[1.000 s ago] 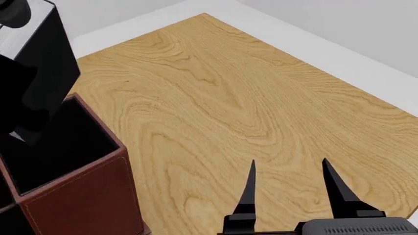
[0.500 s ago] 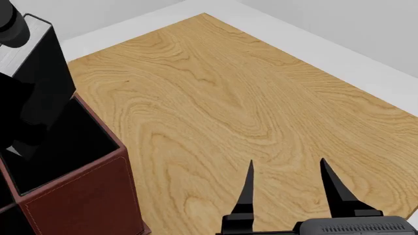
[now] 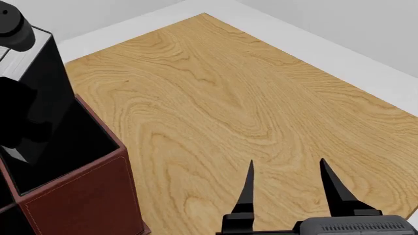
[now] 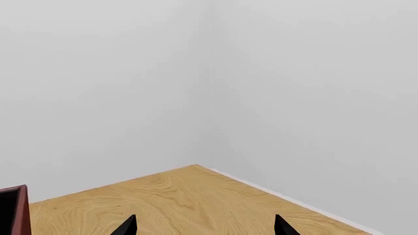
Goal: Pick up the book and place it in the right compartment of the caddy.
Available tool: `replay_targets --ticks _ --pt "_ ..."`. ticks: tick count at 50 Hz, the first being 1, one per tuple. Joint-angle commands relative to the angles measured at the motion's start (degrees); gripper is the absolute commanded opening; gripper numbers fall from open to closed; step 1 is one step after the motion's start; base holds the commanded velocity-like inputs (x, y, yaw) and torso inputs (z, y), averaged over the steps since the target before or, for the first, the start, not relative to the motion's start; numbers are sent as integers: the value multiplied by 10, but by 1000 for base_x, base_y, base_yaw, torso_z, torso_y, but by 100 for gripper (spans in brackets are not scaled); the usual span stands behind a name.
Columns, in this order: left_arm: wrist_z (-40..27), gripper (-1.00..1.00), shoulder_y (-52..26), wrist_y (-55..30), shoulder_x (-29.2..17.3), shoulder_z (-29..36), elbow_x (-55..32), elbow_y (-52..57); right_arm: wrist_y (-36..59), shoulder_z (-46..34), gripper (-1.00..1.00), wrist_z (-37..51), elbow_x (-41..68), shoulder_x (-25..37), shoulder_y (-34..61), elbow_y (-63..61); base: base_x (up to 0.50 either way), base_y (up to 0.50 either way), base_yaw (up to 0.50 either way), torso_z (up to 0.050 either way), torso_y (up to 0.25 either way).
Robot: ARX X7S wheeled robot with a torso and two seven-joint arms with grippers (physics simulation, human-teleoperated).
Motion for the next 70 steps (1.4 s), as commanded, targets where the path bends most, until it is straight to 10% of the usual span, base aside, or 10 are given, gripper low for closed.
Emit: replay_targets --ticks 1,70 --pt "6 -100 7 9 -1 0 36 -15 -3 -1 100 0 1 1 1 4 0 0 0 0 0" --pt "112 -100 79 30 29 41 198 -96 -9 -14 100 4 5 5 10 23 0 0 0 0 1"
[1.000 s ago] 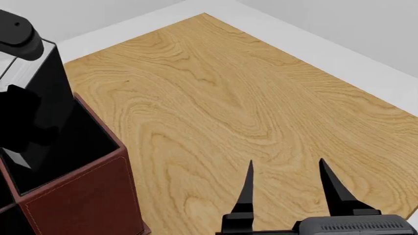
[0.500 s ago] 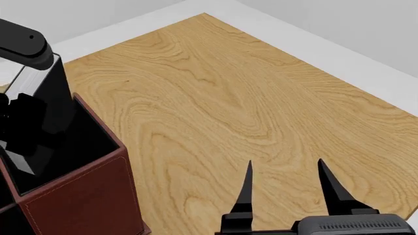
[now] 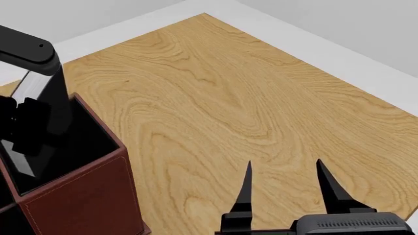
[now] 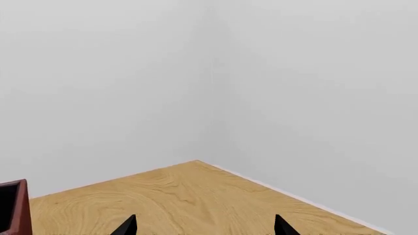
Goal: Pick up the book and place it in the right compartment of the caddy.
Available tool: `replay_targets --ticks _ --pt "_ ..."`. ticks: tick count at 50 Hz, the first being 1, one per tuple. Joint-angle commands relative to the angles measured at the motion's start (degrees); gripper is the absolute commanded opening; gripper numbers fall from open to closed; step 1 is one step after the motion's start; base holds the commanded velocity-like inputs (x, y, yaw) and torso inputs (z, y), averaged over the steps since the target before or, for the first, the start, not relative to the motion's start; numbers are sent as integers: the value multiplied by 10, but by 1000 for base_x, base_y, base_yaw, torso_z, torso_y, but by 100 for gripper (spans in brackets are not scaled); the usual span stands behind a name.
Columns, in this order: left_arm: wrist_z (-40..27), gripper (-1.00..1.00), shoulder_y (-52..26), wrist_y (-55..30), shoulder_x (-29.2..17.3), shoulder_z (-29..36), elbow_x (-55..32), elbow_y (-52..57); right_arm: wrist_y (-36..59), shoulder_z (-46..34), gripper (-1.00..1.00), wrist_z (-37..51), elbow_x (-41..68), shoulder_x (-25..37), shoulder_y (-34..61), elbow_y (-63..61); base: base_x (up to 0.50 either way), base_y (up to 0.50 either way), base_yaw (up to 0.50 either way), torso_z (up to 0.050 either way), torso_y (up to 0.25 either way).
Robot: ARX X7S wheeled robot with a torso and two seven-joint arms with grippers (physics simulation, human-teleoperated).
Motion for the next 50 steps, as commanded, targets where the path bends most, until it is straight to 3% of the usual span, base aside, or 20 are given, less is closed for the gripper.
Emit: replay_targets --ticks 1,50 --pt "7 -100 4 8 3 2 41 -15 0 -2 100 2 0 1 1 2 0 0 0 0 10" --pt "158 -100 48 50 55 56 194 -165 -9 -11 100 3 1 2 6 20 0 0 0 0 2"
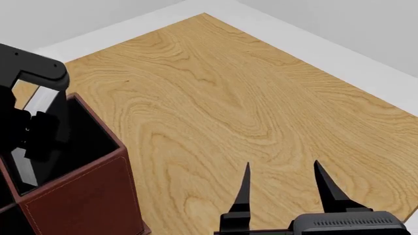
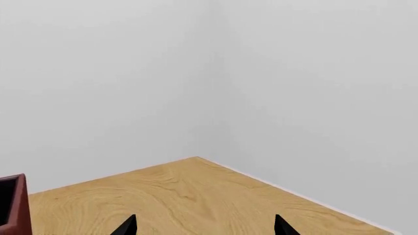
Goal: Pick up the book and place it in the right compartment of the caddy.
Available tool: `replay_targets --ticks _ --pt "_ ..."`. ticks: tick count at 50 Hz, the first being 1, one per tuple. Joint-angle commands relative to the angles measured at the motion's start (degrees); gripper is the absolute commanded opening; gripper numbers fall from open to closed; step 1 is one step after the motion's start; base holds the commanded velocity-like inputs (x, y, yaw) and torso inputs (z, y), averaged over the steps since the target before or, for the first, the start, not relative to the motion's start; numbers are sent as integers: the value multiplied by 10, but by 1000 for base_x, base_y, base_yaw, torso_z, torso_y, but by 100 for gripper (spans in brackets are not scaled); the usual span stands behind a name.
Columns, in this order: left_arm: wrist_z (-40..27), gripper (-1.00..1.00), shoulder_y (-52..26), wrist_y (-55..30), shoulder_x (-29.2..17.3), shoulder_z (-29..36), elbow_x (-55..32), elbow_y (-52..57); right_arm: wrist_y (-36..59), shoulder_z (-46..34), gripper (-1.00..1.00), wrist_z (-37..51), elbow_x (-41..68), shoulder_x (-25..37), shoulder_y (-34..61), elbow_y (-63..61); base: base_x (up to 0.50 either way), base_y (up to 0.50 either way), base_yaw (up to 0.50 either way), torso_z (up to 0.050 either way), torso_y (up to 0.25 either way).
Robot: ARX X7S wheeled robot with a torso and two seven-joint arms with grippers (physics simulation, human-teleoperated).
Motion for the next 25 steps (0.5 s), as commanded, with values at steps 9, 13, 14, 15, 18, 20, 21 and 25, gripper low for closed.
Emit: replay_targets --ticks 9,13,14,15,18,20,21,25 --pt "44 -100 17 29 26 17 74 -74 -6 -3 100 0 1 0 2 11 0 0 0 0 1" --pt "49 -100 22 32 27 21 81 -78 -6 -4 100 -1 0 0 3 15 0 0 0 3 3" --pt "53 -100 24 34 28 23 84 -82 -6 -5 100 -1 0 -1 4 16 0 0 0 0 0" --pt "55 -100 25 35 29 25 88 -83 -6 -5 100 -1 0 -1 4 16 0 0 0 0 0" --pt "61 -100 30 39 30 27 92 -88 -5 -6 100 0 1 0 5 15 -1 -1 -1 0 0" --pt "65 -100 33 42 32 29 96 -93 -4 -6 100 0 1 0 5 15 -2 -2 -2 0 0" --pt "68 -100 35 44 33 31 100 -96 -5 -7 100 0 1 0 5 16 10 -9 0 0 0" --pt "72 -100 41 48 33 34 105 -100 -6 -9 100 -1 0 -1 7 21 2 -2 -2 0 0"
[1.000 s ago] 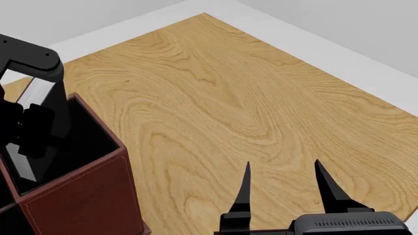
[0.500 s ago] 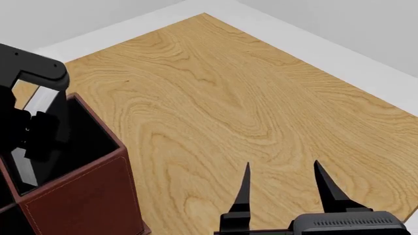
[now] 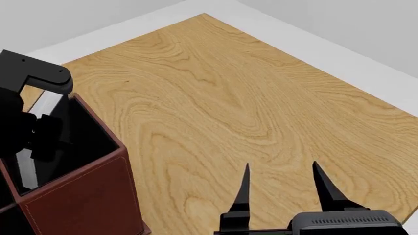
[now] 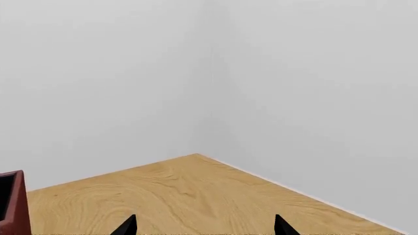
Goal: Pick up the book and place it in the right compartment of the caddy.
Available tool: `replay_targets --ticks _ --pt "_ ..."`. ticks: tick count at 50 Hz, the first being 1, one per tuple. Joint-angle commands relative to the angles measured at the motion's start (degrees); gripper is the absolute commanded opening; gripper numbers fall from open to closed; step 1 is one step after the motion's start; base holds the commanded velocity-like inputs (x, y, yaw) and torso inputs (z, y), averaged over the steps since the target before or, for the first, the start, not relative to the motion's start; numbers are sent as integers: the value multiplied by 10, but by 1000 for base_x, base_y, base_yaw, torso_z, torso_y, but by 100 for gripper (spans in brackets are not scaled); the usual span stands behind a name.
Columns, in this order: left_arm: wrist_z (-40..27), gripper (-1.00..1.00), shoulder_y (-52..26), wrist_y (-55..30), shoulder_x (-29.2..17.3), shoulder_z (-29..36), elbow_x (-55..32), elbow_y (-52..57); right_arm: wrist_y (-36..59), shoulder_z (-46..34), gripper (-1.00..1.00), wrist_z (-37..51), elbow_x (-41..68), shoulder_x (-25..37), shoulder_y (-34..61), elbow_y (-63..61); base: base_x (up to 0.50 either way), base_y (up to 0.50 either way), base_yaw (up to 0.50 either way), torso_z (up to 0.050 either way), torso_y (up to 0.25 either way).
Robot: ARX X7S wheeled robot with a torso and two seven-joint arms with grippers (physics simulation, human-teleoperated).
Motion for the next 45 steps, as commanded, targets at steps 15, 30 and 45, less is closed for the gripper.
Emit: replay_targets --ticks 15,30,45 --pt "24 100 35 30 9 28 63 -36 -2 -8 100 -2 -1 -1 7 13 2 -1 0 0 0" --pt "18 100 23 24 2 19 53 -25 1 -9 100 1 2 2 7 7 0 0 0 0 0" --pt "-27 100 -14 22 -51 -35 -5 79 0 -8 100 4 5 5 5 3 0 0 0 0 0"
